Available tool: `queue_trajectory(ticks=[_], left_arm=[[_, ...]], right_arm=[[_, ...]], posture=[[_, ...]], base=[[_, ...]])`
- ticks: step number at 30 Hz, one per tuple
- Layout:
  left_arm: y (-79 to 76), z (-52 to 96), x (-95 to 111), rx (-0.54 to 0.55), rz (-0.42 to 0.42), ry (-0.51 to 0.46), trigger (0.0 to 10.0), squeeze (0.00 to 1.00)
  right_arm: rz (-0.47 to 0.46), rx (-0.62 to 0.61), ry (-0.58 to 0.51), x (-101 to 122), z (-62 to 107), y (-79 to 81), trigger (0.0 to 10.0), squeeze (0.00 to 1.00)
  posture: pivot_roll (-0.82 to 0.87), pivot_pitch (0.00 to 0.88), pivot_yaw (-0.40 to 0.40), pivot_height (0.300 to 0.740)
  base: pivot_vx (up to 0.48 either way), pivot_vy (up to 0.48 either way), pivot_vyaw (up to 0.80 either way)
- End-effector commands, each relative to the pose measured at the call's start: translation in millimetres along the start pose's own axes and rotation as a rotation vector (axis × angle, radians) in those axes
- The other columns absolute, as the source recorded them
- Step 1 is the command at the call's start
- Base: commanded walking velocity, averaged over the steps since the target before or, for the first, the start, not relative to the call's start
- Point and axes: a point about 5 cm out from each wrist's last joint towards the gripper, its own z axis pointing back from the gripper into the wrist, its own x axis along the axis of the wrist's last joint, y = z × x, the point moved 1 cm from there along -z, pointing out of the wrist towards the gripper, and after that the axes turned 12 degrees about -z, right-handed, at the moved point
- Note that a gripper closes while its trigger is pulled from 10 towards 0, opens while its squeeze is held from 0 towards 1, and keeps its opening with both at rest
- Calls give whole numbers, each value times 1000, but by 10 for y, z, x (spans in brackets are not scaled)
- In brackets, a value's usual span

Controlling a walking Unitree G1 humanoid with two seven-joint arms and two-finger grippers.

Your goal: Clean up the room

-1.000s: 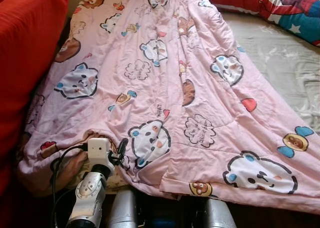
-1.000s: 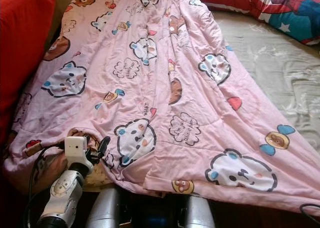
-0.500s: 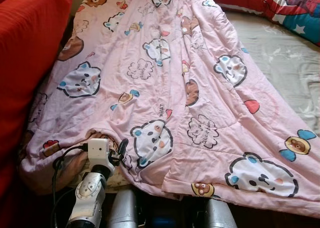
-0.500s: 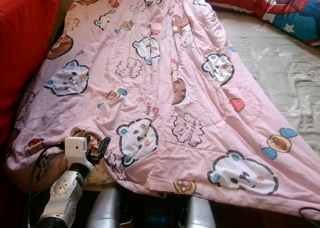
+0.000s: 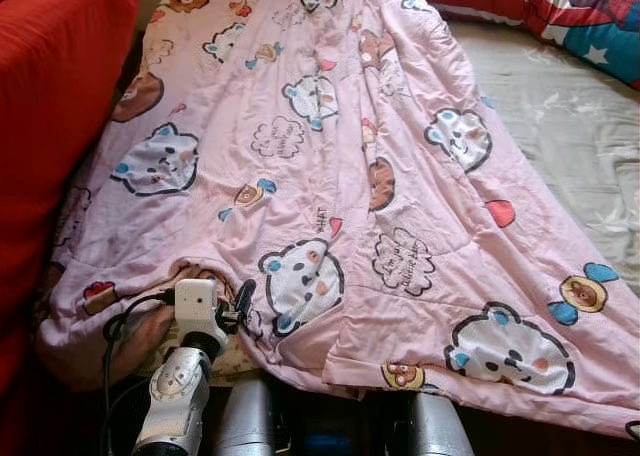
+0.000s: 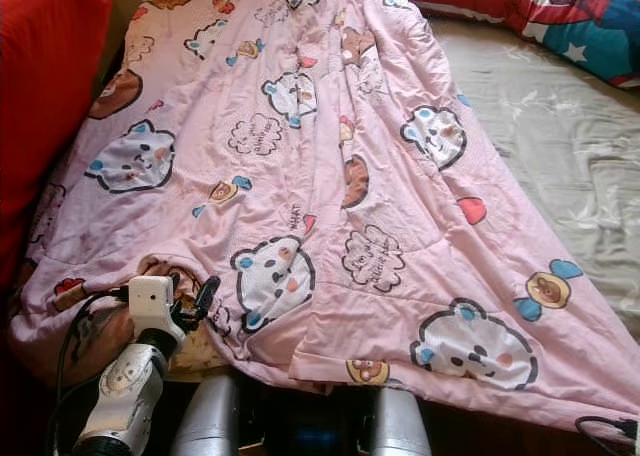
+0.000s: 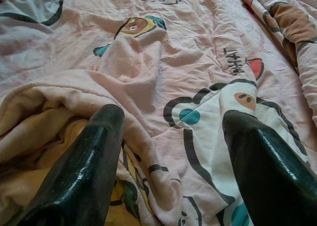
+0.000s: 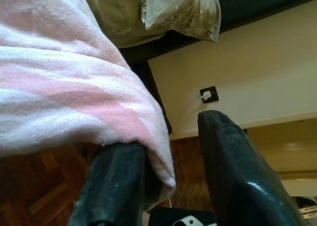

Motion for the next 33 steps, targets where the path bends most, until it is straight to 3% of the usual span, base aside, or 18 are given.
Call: queue_trajectory(ticks=[1,2,6,10,19,23,25,26,27,30,33], left_arm=[[-14,29,-42,-17,-18,24,10000,0],[-14,27,-43,-17,-19,25,10000,0],[-20,29,-48,-17,-18,27,10000,0],[-25,29,-48,-18,-16,27,10000,0],[-28,33,-50,-17,-15,27,10000,0],[-29,40,-60,-19,-15,30,10000,0],[-30,43,-65,-22,-16,33,10000,0],[-30,44,-66,-23,-16,34,10000,0],[-31,44,-67,-24,-17,35,10000,0],[-27,45,-66,-24,-18,35,10000,0],[-29,50,-71,-24,-17,37,10000,0]], right_arm=[[-1,1,47,-137,43,-40,10000,1000],[-42,43,41,-128,78,35,10000,1000],[-40,144,48,-187,206,222,10000,1000],[-48,160,59,-239,267,264,10000,1000],[-84,122,73,-261,234,184,10000,1000],[-278,32,200,-341,172,49,10000,1000],[-251,101,265,-378,145,69,10000,1000],[-183,182,284,-381,141,119,10000,969],[-38,296,280,-366,136,183,10000,0],[95,386,276,-345,115,211,10000,0],[125,432,314,-351,119,246,10000,0]], posture=[[62,268,22,622],[62,268,22,622],[64,267,21,622],[64,268,21,622],[66,268,20,622],[66,269,20,622],[63,272,24,622],[61,272,24,622],[61,271,23,622],[62,274,21,622],[61,275,21,622]], base=[[0,0,0],[0,0,0],[0,0,0],[0,0,0],[0,0,0],[0,0,0],[0,0,0],[0,0,0],[0,0,0],[0,0,0],[0,0,0]])
